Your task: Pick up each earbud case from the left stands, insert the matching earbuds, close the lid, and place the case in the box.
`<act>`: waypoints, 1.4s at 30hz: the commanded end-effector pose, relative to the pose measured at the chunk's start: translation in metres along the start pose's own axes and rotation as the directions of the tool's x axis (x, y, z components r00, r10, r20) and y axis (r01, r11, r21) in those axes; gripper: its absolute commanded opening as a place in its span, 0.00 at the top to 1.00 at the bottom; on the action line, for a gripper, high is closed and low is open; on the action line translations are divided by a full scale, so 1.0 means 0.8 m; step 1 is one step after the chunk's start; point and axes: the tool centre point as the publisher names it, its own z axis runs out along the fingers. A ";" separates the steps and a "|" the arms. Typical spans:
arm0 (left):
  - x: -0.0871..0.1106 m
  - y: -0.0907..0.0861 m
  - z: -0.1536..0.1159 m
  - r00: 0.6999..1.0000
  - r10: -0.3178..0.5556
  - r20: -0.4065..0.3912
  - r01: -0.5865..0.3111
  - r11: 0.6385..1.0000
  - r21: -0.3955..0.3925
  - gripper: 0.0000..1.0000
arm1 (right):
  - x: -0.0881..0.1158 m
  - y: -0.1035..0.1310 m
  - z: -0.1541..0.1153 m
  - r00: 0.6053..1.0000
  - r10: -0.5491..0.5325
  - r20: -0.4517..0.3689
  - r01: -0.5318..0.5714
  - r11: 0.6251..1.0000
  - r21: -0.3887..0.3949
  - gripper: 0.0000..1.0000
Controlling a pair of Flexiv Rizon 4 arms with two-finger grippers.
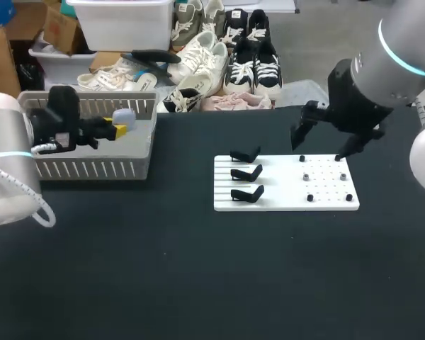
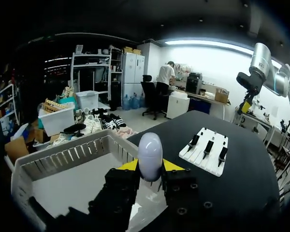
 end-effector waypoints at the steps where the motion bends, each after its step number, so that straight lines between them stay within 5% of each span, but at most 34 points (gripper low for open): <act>1: 0.001 0.024 0.014 0.999 -0.037 -0.021 0.035 0.996 -0.088 1.00 | 0.005 -0.001 -0.001 1.000 0.003 0.019 -0.003 1.000 0.003 0.00; 4: 0.005 0.030 0.019 0.996 -0.080 -0.048 0.075 0.993 -0.088 1.00 | 0.005 -0.001 -0.001 1.000 0.003 0.019 -0.003 1.000 0.003 0.00; 5: 0.006 0.033 0.021 0.995 -0.087 -0.054 0.082 0.993 -0.089 0.89 | 0.005 -0.001 -0.001 1.000 0.003 0.019 -0.003 1.000 0.003 0.00; 6: 0.007 0.035 0.022 0.994 -0.093 -0.058 0.088 0.992 -0.087 0.65 | 0.005 -0.001 -0.001 1.000 0.003 0.019 -0.003 1.000 0.003 0.00; 7: 0.008 0.037 0.023 0.993 -0.096 -0.065 0.091 0.993 -0.078 0.55 | 0.005 -0.001 -0.001 1.000 0.003 0.019 -0.003 1.000 0.003 0.00; 8: 0.008 0.037 0.024 0.993 -0.096 -0.065 0.091 0.993 -0.077 0.30 | 0.005 -0.001 -0.001 1.000 0.003 0.019 -0.003 1.000 0.003 0.00; 10: 0.007 0.037 0.025 0.993 -0.090 -0.074 0.084 0.994 -0.076 0.04 | 0.005 -0.001 -0.001 1.000 0.003 0.019 -0.003 1.000 0.003 0.00; 11: 0.005 0.036 0.025 0.993 -0.086 -0.079 0.080 0.994 -0.076 0.00 | 0.005 -0.001 -0.001 1.000 0.003 0.019 -0.003 1.000 0.003 0.00; 17: -0.019 0.008 0.016 0.997 0.002 -0.081 -0.008 0.998 -0.063 0.00 | 0.005 -0.001 -0.001 1.000 0.003 0.019 -0.003 1.000 0.003 0.00; 25: -0.047 -0.070 0.006 0.995 0.099 -0.025 -0.097 0.993 0.063 0.00 | 0.005 -0.001 -0.001 1.000 0.003 0.019 -0.003 1.000 0.003 0.00; 33: -0.045 -0.136 0.006 0.991 0.132 -0.023 -0.125 0.972 0.200 0.00 | 0.005 -0.001 -0.001 1.000 0.003 0.019 -0.003 1.000 0.003 0.00; 42: -0.044 -0.176 0.005 0.989 0.149 0.006 -0.145 0.955 0.258 0.00 | 0.005 -0.001 -0.001 1.000 0.003 0.019 -0.003 1.000 0.003 0.00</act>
